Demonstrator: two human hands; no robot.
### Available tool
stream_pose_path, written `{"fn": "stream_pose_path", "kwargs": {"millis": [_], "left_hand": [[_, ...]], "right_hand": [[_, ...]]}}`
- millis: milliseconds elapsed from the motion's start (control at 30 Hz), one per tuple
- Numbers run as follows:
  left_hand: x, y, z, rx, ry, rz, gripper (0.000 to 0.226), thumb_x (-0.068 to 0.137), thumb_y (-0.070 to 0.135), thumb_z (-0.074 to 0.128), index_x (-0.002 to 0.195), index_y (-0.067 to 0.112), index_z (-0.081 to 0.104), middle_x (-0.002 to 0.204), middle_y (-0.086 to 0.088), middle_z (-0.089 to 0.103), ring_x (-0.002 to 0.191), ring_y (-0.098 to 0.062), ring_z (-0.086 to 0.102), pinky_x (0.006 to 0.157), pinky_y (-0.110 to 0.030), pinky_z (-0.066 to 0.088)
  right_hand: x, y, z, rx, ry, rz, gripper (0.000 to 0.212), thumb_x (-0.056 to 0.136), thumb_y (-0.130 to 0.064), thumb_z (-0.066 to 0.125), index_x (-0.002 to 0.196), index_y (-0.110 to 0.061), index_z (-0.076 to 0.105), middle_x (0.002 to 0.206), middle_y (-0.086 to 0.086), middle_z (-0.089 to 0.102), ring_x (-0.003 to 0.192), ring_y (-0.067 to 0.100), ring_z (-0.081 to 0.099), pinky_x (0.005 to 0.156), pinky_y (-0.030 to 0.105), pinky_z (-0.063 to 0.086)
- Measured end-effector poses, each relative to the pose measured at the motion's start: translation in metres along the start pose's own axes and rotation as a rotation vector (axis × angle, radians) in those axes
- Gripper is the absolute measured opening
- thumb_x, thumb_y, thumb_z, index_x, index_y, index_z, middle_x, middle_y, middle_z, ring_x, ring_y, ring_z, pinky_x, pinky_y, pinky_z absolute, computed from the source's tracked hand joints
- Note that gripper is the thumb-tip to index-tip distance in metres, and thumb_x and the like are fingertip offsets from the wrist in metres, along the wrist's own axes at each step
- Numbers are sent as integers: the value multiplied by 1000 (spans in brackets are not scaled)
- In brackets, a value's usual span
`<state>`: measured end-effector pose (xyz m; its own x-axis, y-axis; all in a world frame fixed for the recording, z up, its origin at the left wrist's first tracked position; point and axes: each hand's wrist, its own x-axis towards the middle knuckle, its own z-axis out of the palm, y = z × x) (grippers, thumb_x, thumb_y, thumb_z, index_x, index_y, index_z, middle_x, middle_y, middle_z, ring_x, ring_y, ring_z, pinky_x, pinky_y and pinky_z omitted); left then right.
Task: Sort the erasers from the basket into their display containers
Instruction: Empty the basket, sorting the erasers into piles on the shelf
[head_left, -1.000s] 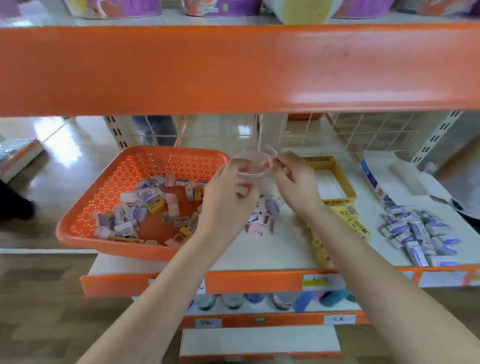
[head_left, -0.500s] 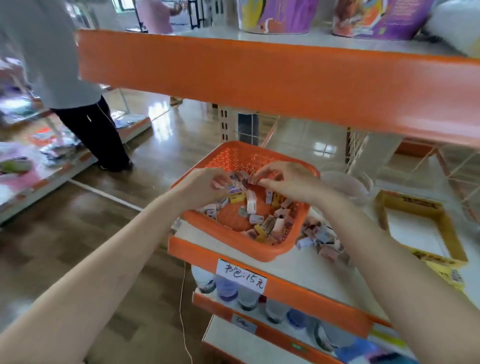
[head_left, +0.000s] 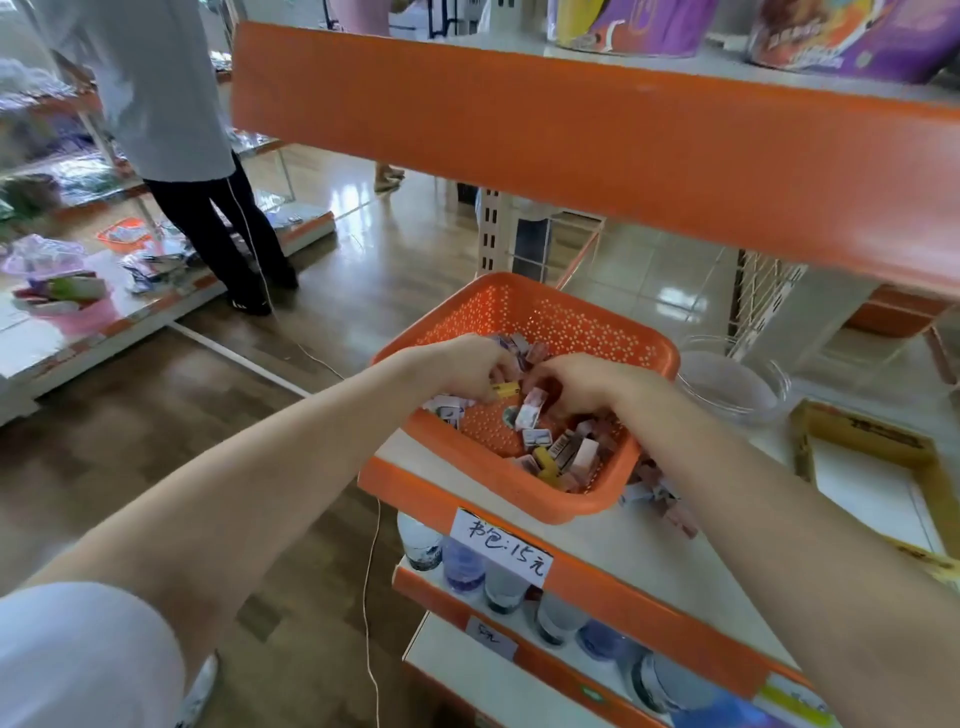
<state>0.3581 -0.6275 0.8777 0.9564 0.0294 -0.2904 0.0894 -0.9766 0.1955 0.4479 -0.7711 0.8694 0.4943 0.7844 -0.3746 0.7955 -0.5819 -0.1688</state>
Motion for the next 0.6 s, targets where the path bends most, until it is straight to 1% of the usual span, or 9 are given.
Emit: {"fn": "stream_pose_path", "kwargs": {"millis": [67, 167, 233, 300, 367, 400, 467, 533, 600], "left_hand": [[5, -1, 4, -5, 5, -5, 47, 87, 18, 65, 132, 17, 51, 123, 0, 58, 91, -10, 47, 75, -21, 36], [9, -3, 10, -2, 27, -5, 47, 86, 22, 67, 131, 19, 53, 120, 0, 58, 91, -11, 46, 75, -22, 36], [9, -3, 11, -18, 62, 18, 44, 85, 22, 66, 128, 19, 56, 113, 2, 58, 90, -11, 47, 74, -22, 36], [9, -2, 11, -50, 106, 66, 37, 84, 24, 67, 120, 20, 61, 106, 6, 58, 91, -11, 52, 75, -22, 40], [9, 1, 13, -70, 83, 102, 35, 81, 31, 71, 113, 22, 64, 106, 7, 62, 96, -11, 58, 81, -25, 46], [9, 2, 14, -79, 46, 110, 36, 80, 33, 72, 113, 23, 64, 106, 7, 63, 97, -11, 58, 83, -25, 46], [8, 5, 16, -87, -7, 123, 38, 81, 32, 73, 116, 21, 63, 105, 10, 60, 97, -10, 57, 82, -22, 43], [7, 4, 18, -73, -30, 122, 37, 82, 31, 72, 116, 20, 63, 102, 12, 57, 97, -9, 56, 82, -21, 41], [10, 2, 22, -50, -30, 118, 36, 79, 37, 73, 111, 22, 65, 102, 11, 62, 97, -12, 60, 82, -23, 45]], "right_hand": [[1, 0, 1, 1, -4, -6, 48, 78, -11, 68, 122, -28, 58, 124, 1, 57, 106, 23, 55, 85, 29, 46], [3, 1, 4, -1, 0, -7, 41, 77, -10, 67, 114, -27, 62, 115, -2, 61, 98, 20, 57, 84, 31, 48], [4, 1, 5, 13, 5, -10, 35, 77, -9, 66, 108, -25, 65, 110, -2, 63, 95, 20, 58, 83, 32, 49], [5, 3, 5, 5, 37, -14, 30, 79, -7, 62, 106, -22, 66, 102, -3, 63, 95, 21, 59, 75, 28, 45], [6, 6, 3, 20, 127, -1, 30, 82, -6, 60, 108, -20, 65, 98, -3, 61, 95, 19, 58, 71, 25, 36], [7, 8, 3, 63, 186, 16, 31, 82, -5, 59, 109, -20, 65, 99, -2, 62, 94, 18, 57, 71, 24, 35], [9, 12, 3, 143, 302, 39, 33, 84, -6, 61, 113, -20, 66, 108, 2, 64, 95, 18, 56, 74, 23, 35], [11, 16, 4, 186, 342, 42, 32, 85, -10, 62, 115, -20, 66, 114, 4, 64, 99, 18, 56, 76, 24, 36], [12, 17, 4, 212, 347, 40, 30, 86, -12, 62, 113, -22, 67, 117, 3, 63, 103, 19, 56, 78, 25, 37]]}}
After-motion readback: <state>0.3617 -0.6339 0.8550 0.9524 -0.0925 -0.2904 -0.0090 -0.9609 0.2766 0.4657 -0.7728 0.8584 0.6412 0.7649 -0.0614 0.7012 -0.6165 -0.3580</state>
